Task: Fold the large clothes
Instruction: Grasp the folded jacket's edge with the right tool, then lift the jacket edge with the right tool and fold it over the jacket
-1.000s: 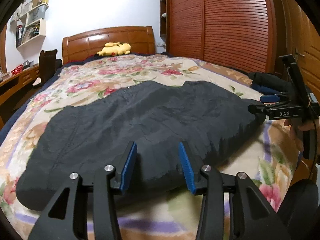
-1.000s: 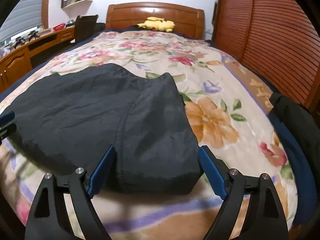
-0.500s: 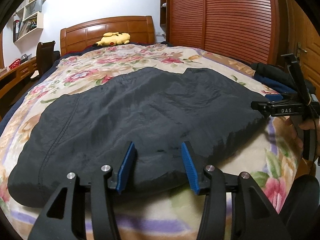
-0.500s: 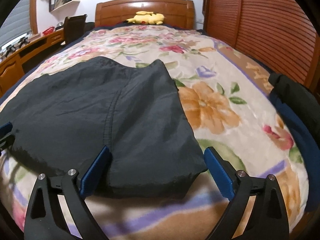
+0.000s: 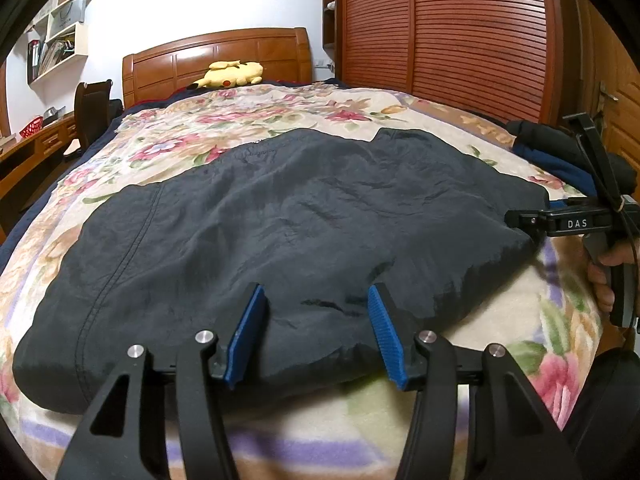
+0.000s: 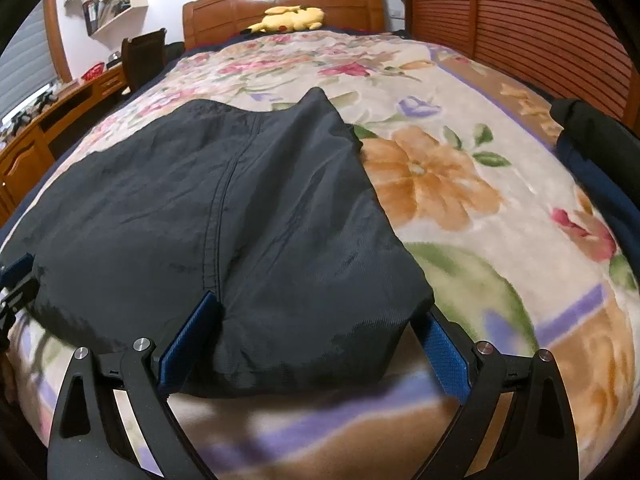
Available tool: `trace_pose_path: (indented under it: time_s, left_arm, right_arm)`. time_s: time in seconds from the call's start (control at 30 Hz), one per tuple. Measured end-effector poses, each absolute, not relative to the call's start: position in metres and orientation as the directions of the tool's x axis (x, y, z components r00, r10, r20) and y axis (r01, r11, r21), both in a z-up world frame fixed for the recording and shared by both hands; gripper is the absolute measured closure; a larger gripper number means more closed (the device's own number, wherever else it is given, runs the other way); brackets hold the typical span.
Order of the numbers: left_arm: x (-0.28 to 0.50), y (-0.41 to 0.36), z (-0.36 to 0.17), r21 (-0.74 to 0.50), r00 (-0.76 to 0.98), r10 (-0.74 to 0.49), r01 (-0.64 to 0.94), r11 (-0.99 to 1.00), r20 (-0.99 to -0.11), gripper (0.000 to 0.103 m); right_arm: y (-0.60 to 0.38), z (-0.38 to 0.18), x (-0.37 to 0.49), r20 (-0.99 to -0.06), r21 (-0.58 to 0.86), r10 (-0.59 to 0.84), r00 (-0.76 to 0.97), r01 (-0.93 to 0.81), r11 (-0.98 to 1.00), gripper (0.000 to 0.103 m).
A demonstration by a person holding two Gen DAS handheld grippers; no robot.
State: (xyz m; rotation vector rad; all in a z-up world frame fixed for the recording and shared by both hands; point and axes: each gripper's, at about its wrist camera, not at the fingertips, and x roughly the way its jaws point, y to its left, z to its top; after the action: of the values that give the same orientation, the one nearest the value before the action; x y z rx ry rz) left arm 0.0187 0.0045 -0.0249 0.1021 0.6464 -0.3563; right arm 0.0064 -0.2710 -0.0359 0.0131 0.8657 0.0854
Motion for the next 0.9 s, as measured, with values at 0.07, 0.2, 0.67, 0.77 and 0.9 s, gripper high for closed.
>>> trace_pose_path:
  time_s: [0.07,0.2,0.67,0.77,0.9]
  left_arm:
    - [0.019,0.005,-0.026,-0.016,0.739,-0.291,0.355,0.935,-0.607,0.049]
    - [0.019,0.004,-0.027,-0.010,0.741,-0.286,0.353,0.936,-0.608,0.049]
    - [0.019,0.005,-0.028,-0.025,0.734,-0.295,0.355,0.934,-0.611,0.049]
    - [0.020,0.008,-0.029,-0.030,0.729,-0.300,0.359,0.933,-0.615,0.049]
    - [0.017,0.016,-0.027,-0.065,0.720,-0.327,0.366,0.928,-0.613,0.049]
  right_arm:
    - [-0.271,-0.037,0.007,-0.763,0.053,0.090,0.640,-0.076,0.996,0.005]
    - [-0.275,-0.043,0.010,-0.776,0.151,0.180,0.605,-0.099,0.984,0.008]
    - [-0.259,-0.025,0.007,-0.733,0.169,0.230,0.640,-0.156,0.973,0.069]
    - [-0.246,-0.003,0.000,-0.679,0.090,0.201,0.706,-0.192,0.977,0.076]
    - [-0.229,0.023,0.001,-0.633,0.036,0.199,0.748,-0.228,0.973,0.078]
